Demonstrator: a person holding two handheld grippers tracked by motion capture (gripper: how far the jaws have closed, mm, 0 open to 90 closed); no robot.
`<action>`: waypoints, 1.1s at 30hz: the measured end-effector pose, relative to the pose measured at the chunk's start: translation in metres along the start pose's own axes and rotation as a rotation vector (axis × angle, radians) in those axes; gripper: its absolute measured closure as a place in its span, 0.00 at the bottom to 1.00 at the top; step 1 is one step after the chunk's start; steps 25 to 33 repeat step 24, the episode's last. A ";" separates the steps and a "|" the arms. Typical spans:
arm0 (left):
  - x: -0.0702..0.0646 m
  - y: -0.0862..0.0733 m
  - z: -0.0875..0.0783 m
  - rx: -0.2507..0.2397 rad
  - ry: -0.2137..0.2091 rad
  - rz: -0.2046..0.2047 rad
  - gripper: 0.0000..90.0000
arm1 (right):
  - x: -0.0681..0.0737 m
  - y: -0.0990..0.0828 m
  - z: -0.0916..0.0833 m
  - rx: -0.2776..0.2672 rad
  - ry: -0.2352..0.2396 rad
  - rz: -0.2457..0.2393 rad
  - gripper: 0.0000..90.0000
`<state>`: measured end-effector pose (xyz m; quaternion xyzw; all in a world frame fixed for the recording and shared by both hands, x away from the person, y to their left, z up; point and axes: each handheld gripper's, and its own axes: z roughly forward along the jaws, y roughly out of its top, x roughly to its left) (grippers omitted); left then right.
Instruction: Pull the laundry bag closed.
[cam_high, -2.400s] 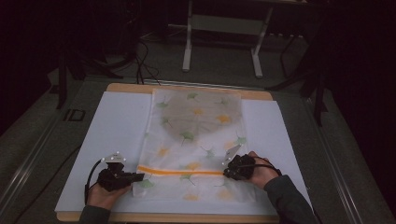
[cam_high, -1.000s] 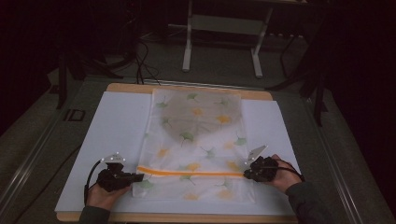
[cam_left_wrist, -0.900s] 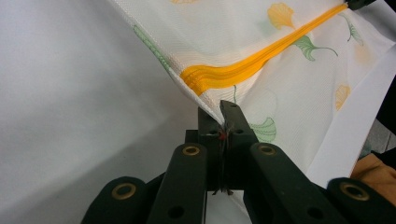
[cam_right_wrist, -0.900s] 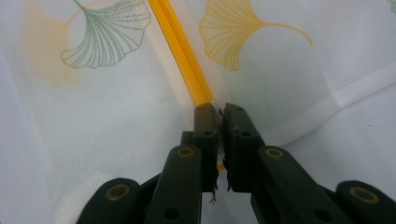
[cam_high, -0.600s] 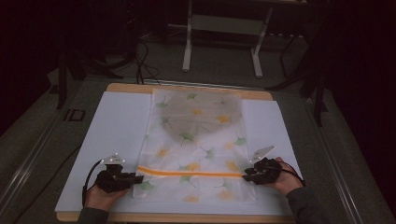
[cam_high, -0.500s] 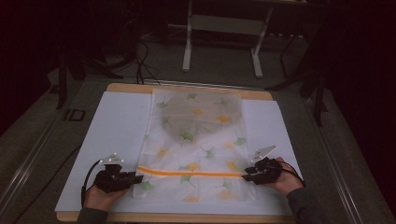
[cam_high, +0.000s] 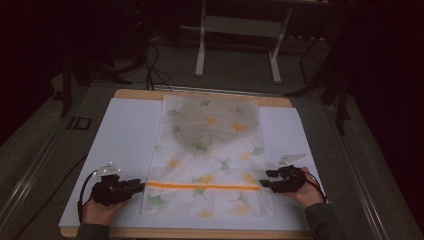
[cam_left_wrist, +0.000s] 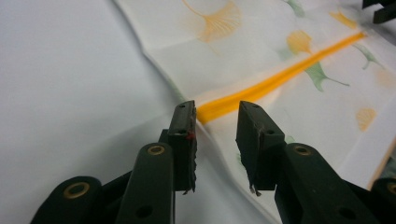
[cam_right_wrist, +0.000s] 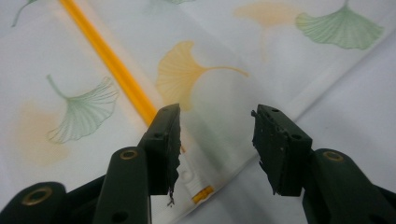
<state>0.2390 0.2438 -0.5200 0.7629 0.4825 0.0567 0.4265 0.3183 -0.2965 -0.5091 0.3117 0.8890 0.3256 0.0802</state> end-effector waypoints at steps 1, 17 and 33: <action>0.000 0.000 -0.001 -0.005 0.011 0.002 0.75 | 0.000 -0.001 0.001 -0.005 -0.005 0.006 0.57; 0.013 -0.007 0.008 -0.041 0.310 -0.030 0.62 | -0.003 -0.029 0.003 -0.122 -0.117 0.138 0.58; 0.020 -0.007 0.009 -0.067 0.479 -0.046 0.50 | -0.008 -0.038 0.001 -0.159 -0.270 0.181 0.54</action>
